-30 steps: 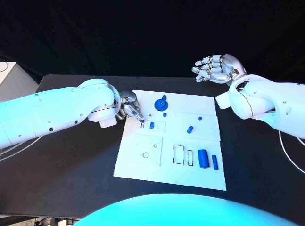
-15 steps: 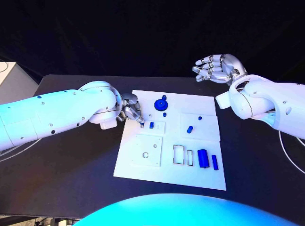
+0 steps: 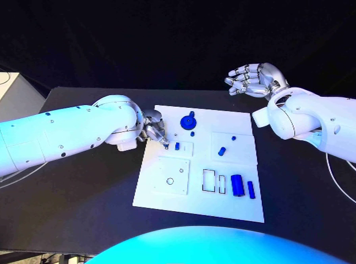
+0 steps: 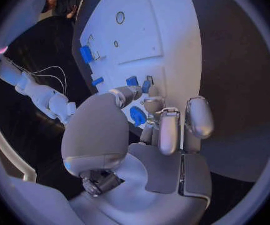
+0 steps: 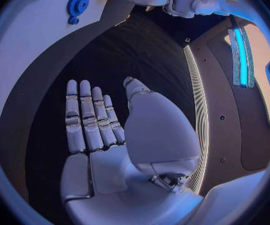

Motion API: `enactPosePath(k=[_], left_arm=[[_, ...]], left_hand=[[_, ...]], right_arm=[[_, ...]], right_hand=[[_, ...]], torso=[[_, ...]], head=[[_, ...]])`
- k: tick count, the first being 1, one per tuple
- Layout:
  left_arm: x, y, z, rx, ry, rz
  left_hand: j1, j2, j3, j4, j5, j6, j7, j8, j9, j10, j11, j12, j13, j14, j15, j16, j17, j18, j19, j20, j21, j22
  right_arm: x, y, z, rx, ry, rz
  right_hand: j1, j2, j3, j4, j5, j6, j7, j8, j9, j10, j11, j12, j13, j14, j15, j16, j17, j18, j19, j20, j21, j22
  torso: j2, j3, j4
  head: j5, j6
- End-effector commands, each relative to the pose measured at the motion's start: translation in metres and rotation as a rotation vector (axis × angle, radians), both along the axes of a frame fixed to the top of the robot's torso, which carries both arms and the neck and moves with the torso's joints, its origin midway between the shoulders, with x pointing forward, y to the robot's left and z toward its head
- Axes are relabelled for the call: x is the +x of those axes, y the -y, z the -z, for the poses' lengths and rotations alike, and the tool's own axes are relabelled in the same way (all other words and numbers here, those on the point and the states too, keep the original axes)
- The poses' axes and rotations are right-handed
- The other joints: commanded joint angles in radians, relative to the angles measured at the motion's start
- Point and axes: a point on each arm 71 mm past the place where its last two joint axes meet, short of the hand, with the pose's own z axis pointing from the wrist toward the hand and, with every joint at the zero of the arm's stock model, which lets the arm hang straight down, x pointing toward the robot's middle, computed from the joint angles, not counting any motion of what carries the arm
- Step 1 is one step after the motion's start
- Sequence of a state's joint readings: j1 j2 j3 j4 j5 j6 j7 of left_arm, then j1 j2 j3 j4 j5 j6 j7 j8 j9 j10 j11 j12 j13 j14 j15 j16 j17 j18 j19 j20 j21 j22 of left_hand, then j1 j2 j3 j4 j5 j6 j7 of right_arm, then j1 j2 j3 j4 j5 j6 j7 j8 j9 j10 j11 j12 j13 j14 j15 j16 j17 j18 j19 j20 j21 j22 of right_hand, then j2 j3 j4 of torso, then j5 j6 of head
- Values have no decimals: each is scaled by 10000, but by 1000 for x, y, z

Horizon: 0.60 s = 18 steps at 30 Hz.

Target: Assemble the parts on the task board

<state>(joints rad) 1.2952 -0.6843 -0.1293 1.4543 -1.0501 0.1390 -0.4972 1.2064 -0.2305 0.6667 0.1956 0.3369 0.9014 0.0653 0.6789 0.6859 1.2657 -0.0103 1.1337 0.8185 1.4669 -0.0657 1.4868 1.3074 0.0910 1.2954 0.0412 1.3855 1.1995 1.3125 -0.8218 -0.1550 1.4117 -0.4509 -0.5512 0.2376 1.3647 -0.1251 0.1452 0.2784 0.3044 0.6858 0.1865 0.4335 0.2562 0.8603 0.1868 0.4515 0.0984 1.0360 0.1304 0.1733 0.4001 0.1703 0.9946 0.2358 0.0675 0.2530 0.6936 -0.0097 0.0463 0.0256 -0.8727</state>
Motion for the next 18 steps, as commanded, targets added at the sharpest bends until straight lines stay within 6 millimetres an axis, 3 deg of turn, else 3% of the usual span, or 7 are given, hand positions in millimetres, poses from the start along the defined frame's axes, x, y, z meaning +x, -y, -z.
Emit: enactPosePath(k=[1, 18], left_arm=[[-2, 2, 1, 209, -77, 271], [-4, 3, 2, 317, -229, 421]], left_hand=[[33, 111, 1986, -1995, 38, 81, 10, 26, 4, 73, -26, 26, -1, 616, -58, 42, 883, -34, 52, -2, 31, -13], [27, 106, 1999, -2010, 39, 92, 9, 15, 0, 75, -28, 16, -7, 615, -59, 40, 879, -30, 41, -6, 26, -25]], right_arm=[[0, -1, -1, -8, 130, -96], [0, -1, 0, -18, 70, -101]], right_hand=[[70, -65, 30, 21, 42, 41, 692, 9, -8, 7, 30, -53, -8, 23, 58, -67, -8, 131, -13, 78, -13, -8], [53, -77, 26, 31, 50, 39, 695, 1, -20, 13, 32, -69, -34, 27, 61, -85, -29, 130, -15, 80, -13, -35]], torso=[[6, -3, 3], [4, -7, 6]], head=[[-3, 1], [16, 1]])
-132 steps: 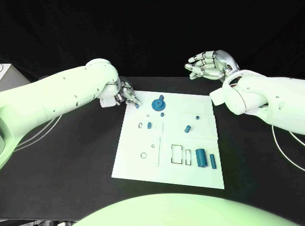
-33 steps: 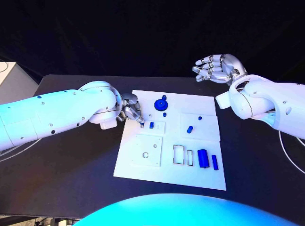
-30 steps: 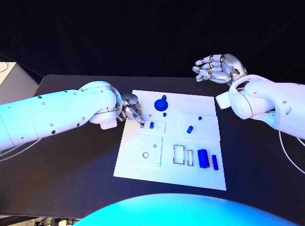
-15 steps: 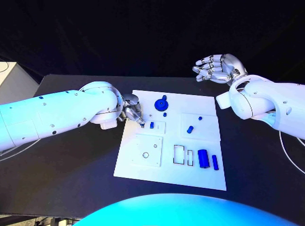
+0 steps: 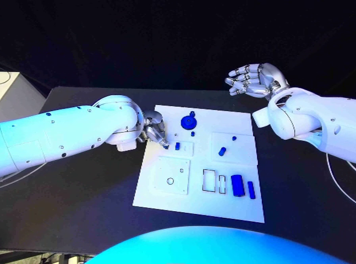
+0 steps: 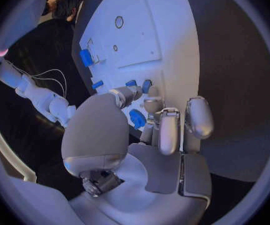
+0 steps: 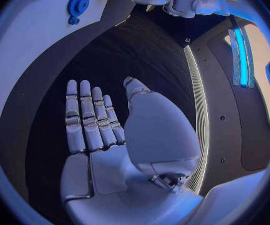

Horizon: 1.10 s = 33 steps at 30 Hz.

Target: Assemble the parts on the task board

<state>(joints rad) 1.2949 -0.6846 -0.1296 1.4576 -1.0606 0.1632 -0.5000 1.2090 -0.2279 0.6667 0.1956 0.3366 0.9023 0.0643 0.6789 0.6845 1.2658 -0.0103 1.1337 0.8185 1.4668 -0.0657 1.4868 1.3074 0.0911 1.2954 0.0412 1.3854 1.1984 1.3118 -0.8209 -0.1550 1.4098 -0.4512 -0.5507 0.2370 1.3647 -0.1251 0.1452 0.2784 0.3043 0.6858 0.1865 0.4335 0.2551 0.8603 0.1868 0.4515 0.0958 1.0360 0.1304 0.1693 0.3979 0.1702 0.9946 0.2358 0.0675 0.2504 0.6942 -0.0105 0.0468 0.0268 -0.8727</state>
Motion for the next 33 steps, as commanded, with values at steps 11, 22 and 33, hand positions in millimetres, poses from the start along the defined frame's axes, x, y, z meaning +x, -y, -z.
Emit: enactPosePath(k=[11, 22, 33], left_arm=[[-2, 3, 5, 156, -159, 217], [-2, 3, 7, 252, -219, 269], [-4, 7, 8, 321, -400, 445]], left_hand=[[0, 80, 1999, -2010, 42, 83, 18, 15, 14, 74, -29, 16, -7, 615, -60, 40, 878, -31, 41, -6, 26, -14], [-10, 81, 2013, -2022, 41, 94, 19, 2, 10, 79, -29, 9, -6, 613, -61, 36, 869, -31, 37, -9, 27, -15], [-17, 82, 2019, -2025, 43, 98, 19, -3, 8, 99, -28, 31, 37, 616, -61, 43, 882, -30, 35, -10, 27, -16]], right_arm=[[0, -1, 0, -11, 71, -120], [0, -1, 0, -11, 52, -148], [0, -2, 2, -9, 7, -179]], right_hand=[[44, -82, 24, 35, 53, 39, 697, -2, -14, 16, 34, -76, -20, 29, 63, -54, -17, 130, -16, 81, -13, -21], [44, -82, 24, 35, 53, 39, 697, -2, -14, 16, 34, -76, -20, 29, 63, -54, -17, 130, -16, 81, -13, -21], [44, -82, 24, 35, 53, 39, 697, -2, -14, 16, 34, -76, -20, 29, 63, -54, -17, 130, -16, 81, -13, -21]], torso=[[2, 8, -9], [6, 16, 0], [-1, 7, -6]], head=[[-12, 1], [-7, 1], [-12, 1]])
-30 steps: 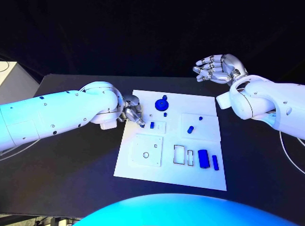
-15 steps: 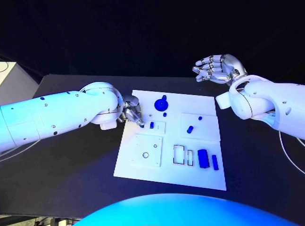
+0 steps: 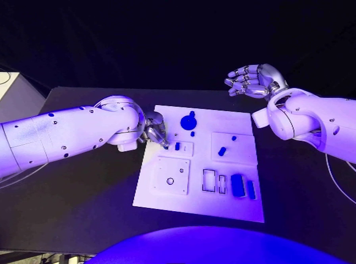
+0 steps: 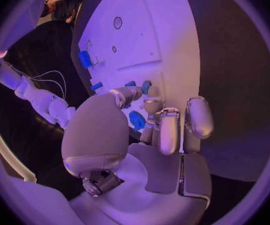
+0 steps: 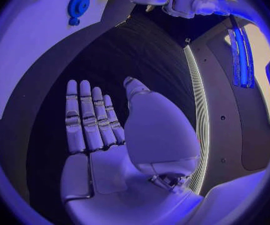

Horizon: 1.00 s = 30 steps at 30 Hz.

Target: Assemble the parts on the task board

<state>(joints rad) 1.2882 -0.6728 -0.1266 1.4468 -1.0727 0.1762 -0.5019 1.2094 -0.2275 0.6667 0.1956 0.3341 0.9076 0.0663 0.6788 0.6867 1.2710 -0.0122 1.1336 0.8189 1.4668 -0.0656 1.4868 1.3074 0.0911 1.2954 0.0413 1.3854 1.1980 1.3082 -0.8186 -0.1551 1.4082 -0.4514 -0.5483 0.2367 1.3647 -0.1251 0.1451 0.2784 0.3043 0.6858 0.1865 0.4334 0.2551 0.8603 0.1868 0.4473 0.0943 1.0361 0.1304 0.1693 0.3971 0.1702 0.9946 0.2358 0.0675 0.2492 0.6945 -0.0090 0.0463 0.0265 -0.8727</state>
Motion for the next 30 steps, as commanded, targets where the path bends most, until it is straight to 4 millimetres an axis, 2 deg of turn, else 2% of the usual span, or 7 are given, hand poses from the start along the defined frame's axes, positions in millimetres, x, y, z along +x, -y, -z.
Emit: enactPosePath(k=[1, 12, 30], left_arm=[[-5, 4, 5, 188, -367, 340], [-4, 7, 6, 56, -328, 265], [-1, 10, 9, 74, -187, 195]], left_hand=[[-21, 78, 2019, -2025, 68, 45, 0, -3, -13, 46, -9, 32, 34, 616, -61, 43, 882, -30, 35, -11, 27, -11], [-171, 63, 2007, -1994, 182, 106, -13, -28, -14, 159, -16, 120, 201, 626, -62, 62, 917, -34, 35, -12, 34, 2], [-366, 81, 1938, -1916, 143, 119, -40, -43, 2, 209, -31, 128, 235, 630, -70, 72, 931, -34, 26, -9, 24, -2]], right_arm=[[0, -1, 0, -8, 52, -153], [0, -1, 0, -7, 36, -165], [-1, -1, 1, 3, -8, -195]], right_hand=[[44, -82, 25, 35, 53, 39, 697, -1, -14, 16, 34, -34, -5, 29, 63, -54, -10, 130, -16, 82, -13, -9], [25, -88, 25, 44, 60, 41, 699, -9, -29, 26, 37, -53, -40, 35, 66, -78, -38, 130, -18, 85, -13, -45], [15, -88, 27, 48, 63, 40, 701, -14, -38, 28, 39, -65, -60, 35, 69, -94, -55, 130, -21, 87, -14, -67]], torso=[[-2, -6, 1], [-1, -4, 6], [6, 3, -4]], head=[[-10, 1], [-27, 1], [-83, 1]])
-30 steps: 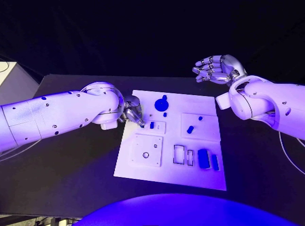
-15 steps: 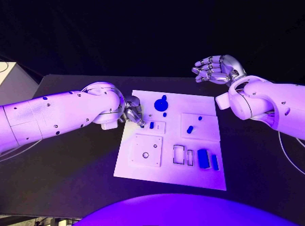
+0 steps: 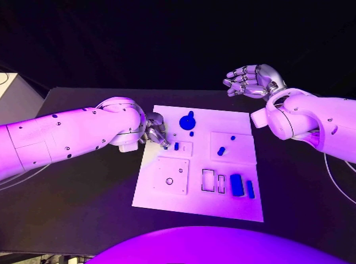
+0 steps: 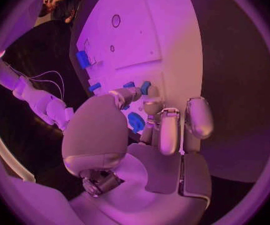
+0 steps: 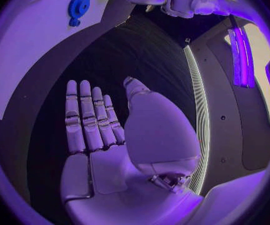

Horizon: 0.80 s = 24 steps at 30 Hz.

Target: Assemble the parts on the task board

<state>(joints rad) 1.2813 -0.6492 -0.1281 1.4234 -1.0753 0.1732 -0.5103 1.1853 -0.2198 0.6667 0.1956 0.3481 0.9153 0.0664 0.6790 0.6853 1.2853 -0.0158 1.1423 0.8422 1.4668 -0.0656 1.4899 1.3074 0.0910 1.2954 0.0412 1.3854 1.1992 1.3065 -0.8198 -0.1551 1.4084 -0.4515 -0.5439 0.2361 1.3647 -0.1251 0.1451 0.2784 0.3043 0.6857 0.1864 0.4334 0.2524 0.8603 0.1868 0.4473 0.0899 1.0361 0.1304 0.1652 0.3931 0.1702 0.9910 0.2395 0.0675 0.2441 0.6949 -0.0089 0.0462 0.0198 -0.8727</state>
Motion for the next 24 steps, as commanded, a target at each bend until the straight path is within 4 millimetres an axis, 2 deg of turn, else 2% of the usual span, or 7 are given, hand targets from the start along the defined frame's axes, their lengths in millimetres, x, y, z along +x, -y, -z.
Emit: enactPosePath(k=[1, 11, 15, 18, 20, 24], left_arm=[[-4, 5, 4, -9, -170, 254], [-3, 3, 5, 177, -124, 308], [-2, 2, 5, 228, -12, 295], [-2, 0, 4, 203, 87, 234], [-2, -1, 4, 154, 181, 157], [-2, -3, 3, 51, 343, 25]], left_hand=[[-155, -2, 1915, -1909, -9, 39, -47, -46, 21, 72, 2, 40, 6, 629, -73, 40, 930, -34, 22, -9, 20, -17], [-477, -113, 1408, -1788, -114, -46, -167, -35, 111, 91, -72, -18, -24, 616, -121, 24, 889, -22, -36, -18, -60, -92], [-783, -135, 782, -1473, -201, 33, -261, -94, 81, 23, -133, -66, -88, 598, -174, -8, 820, -13, -69, -55, -134, -160], [-1129, -162, 168, -1041, -234, 113, -231, -178, 19, -72, -114, -112, -148, 581, -162, -39, 752, -4, -98, -62, -198, -233], [-1421, -158, -419, -546, -236, 126, -195, -196, 10, -147, -82, -130, -182, 572, -140, -58, 706, 2, -101, -47, -241, -273], [-1887, -164, -1200, 200, -218, 66, -142, -137, 64, -234, -30, -133, -227, 567, -98, -68, 678, 17, -132, -19, -304, -354]], right_arm=[[0, -1, 0, 3, 32, -168], [-1, -1, 0, 11, 19, -174], [-1, -1, 0, 15, 17, -178], [-1, -1, 0, 17, 18, -178], [-1, -1, 0, 19, 15, -179], [-1, -1, 0, 26, 3, -178]], right_hand=[[16, -88, 27, 48, 64, 40, 702, -14, -11, 28, 39, -65, -16, 35, 70, -53, -15, 130, 15, 51, -14, -17], [5, -90, 27, 51, 64, 36, 705, -20, -19, 26, 43, -77, -34, 30, 74, -68, -30, 129, 10, 54, -15, -35], [-4, -92, 26, 53, 64, 30, 709, -27, -26, 23, 47, -88, -50, 25, 78, -83, -44, 127, 4, 57, -17, -53], [-10, -93, 26, 54, 64, 25, 712, -32, -33, 19, 51, -98, -64, 19, 82, -96, -56, 127, -2, 60, -19, -68], [-14, -95, 27, 54, 64, 21, 715, -37, -38, 16, 54, -105, -74, 15, 85, -106, -65, 126, -6, 62, -20, -80], [-14, -95, 27, 54, 64, 21, 715, -37, -38, 16, 54, -105, -74, 15, 85, -106, -65, 126, -6, 62, -20, -80]], torso=[[1, 3, -4], [-13, -7, 7], [-13, -10, 3], [-10, -14, 0], [-9, -18, -3], [-9, -13, -1]], head=[[-18, 1], [-35, 1], [-33, 1], [-39, 1], [-51, 1], [-57, 1]])
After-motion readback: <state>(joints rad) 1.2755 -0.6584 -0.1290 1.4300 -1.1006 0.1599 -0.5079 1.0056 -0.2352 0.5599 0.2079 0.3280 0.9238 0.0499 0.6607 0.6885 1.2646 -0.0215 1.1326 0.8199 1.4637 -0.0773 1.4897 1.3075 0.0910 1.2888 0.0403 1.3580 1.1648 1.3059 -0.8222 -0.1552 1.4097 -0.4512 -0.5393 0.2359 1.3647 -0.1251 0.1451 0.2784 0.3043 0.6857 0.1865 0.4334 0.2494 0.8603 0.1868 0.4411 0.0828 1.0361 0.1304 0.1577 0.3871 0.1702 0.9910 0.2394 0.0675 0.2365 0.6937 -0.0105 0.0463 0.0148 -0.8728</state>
